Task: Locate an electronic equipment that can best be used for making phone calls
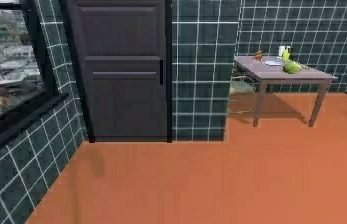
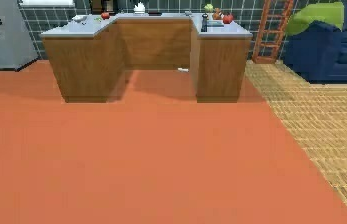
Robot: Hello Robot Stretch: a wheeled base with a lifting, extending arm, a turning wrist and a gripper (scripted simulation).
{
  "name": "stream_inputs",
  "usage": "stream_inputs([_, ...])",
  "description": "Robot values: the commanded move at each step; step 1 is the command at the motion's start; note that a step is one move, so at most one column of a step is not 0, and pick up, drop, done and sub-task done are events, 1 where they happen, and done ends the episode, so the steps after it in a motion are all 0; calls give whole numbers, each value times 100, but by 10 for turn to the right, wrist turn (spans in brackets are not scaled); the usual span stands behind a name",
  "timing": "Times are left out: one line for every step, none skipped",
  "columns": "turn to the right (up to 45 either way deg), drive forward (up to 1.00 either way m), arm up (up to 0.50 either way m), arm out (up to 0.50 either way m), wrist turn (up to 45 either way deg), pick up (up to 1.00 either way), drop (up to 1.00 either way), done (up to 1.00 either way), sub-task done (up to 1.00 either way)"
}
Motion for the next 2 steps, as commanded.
stream_inputs([450,0,0,0,0,0,0,0,0])
stream_inputs([450,0,0,0,0,0,0,0,0])
